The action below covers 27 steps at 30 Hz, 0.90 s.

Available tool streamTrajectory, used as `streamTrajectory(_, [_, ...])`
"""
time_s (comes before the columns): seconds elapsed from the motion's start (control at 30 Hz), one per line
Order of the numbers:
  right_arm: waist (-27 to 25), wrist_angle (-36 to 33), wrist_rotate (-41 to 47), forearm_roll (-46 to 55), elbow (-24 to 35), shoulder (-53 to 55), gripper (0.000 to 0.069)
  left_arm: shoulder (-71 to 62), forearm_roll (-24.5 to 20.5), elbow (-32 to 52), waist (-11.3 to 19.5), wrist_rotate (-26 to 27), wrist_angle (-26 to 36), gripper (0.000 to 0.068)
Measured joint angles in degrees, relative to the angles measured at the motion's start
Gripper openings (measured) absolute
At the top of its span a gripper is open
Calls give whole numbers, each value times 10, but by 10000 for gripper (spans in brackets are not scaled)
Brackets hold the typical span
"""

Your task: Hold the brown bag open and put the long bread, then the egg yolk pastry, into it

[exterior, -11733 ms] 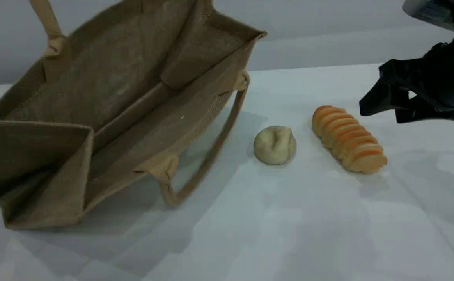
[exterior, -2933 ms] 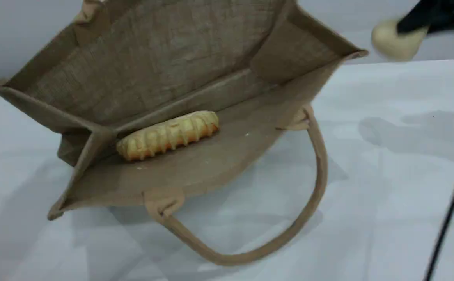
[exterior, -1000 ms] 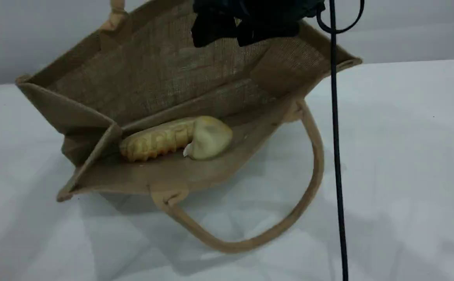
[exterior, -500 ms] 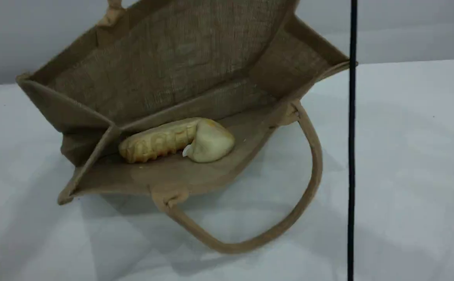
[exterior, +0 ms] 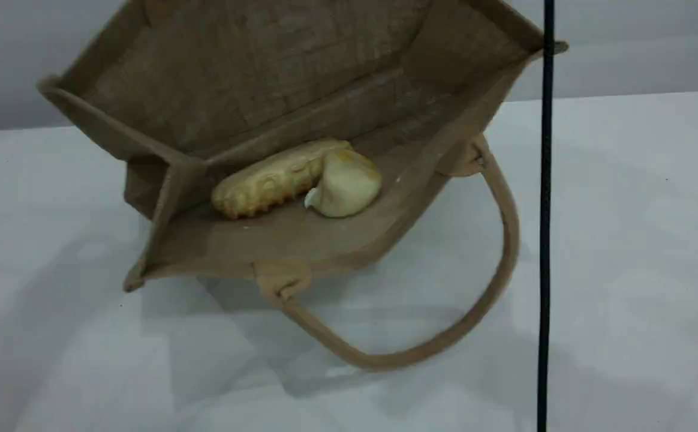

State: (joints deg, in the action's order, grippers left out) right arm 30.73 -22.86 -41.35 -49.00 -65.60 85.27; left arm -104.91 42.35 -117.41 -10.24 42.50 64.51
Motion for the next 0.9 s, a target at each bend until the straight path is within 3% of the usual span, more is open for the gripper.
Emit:
streamTrajectory(0.13, [0, -5, 23, 31, 0, 0, 479, 1, 7, -6, 22, 1, 17, 83])
streamTrajectory(0.23, [0, -4, 24, 32, 0, -1, 479, 1, 38, -6, 38, 1, 14, 83])
streamTrajectory(0.37, [0, -3, 24, 32, 0, -1, 479, 1, 48, -6, 45, 4, 15, 83])
streamTrajectory(0.63, [0, -22, 23, 31, 0, -18, 479, -9, 50, -3, 34, 5, 17, 83])
streamTrajectory(0.9, [0, -73, 37, 62, 0, -92, 479, -50, 58, -2, -5, 20, 23, 83])
